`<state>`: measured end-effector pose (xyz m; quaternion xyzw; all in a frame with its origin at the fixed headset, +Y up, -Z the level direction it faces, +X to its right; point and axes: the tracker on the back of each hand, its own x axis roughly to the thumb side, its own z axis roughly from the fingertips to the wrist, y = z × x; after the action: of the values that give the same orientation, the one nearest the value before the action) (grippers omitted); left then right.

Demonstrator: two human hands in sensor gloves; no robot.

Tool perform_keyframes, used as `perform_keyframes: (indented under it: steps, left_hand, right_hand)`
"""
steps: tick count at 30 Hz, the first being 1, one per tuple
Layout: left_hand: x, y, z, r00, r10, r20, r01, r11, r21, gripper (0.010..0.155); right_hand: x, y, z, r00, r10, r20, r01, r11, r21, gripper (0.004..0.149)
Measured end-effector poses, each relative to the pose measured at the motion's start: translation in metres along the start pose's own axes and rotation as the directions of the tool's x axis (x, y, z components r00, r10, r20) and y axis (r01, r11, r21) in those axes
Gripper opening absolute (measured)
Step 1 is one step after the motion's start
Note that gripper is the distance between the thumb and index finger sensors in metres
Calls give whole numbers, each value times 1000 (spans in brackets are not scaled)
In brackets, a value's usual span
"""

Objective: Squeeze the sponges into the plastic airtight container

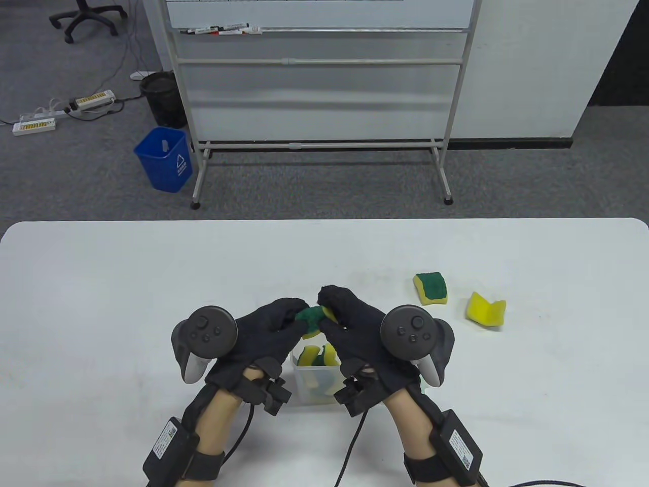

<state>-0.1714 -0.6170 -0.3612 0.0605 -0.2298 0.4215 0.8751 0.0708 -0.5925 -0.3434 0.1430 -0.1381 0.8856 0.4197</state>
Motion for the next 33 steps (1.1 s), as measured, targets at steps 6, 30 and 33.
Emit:
perform_keyframes:
  steps: [6, 30, 33]
  left_hand:
    - [-12, -12, -5, 994, -112, -13, 103, 944, -315, 89]
    - [-21, -27, -8, 984, -174, -20, 150, 897, -416, 96]
    - [-22, -27, -8, 984, -178, -22, 153, 896, -417, 96]
  right_hand:
    - [0, 10, -2, 982, 190, 4, -190, 981, 41, 47]
    - [-1, 52, -4, 923, 375, 82, -384, 891, 242, 44]
    - [-3, 54, -6, 924, 370, 92, -381, 888, 258, 43]
